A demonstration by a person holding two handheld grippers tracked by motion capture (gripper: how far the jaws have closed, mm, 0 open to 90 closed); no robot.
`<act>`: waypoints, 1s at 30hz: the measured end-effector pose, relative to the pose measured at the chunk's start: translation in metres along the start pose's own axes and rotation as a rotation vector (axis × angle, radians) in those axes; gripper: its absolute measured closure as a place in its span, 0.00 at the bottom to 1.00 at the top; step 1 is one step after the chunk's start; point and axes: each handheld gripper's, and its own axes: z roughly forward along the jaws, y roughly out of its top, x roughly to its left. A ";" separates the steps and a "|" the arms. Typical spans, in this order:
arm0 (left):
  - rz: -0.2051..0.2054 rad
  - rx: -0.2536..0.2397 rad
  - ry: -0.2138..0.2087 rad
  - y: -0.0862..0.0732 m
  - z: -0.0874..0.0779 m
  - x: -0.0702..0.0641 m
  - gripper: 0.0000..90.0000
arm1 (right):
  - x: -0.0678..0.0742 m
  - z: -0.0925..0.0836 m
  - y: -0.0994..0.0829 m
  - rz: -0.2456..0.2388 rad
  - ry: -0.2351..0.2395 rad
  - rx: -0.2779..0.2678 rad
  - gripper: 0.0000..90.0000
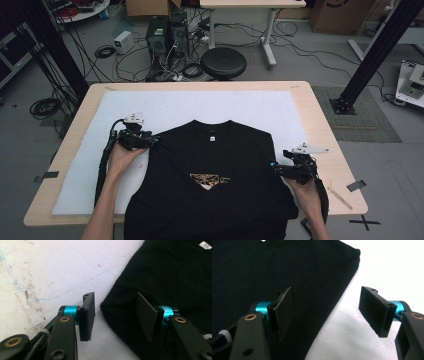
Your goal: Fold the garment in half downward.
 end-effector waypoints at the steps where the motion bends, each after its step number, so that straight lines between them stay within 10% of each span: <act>1: 0.012 -0.004 0.002 -0.001 0.000 0.000 0.57 | 0.000 0.000 0.000 -0.001 0.000 0.001 0.32; 11: 0.007 -0.057 -0.041 -0.008 -0.001 0.004 0.55 | -0.001 -0.002 0.000 0.004 -0.003 -0.005 0.32; 21: 0.072 -0.051 0.016 -0.009 0.000 -0.004 0.57 | 0.000 -0.004 0.001 0.000 0.002 -0.011 0.32; 26: -0.010 -0.057 -0.054 -0.009 -0.003 0.008 0.55 | 0.000 -0.004 0.002 0.006 0.006 -0.006 0.32; 30: 0.037 -0.040 0.001 -0.008 -0.002 0.001 0.59 | 0.000 -0.002 0.002 0.000 0.005 -0.002 0.32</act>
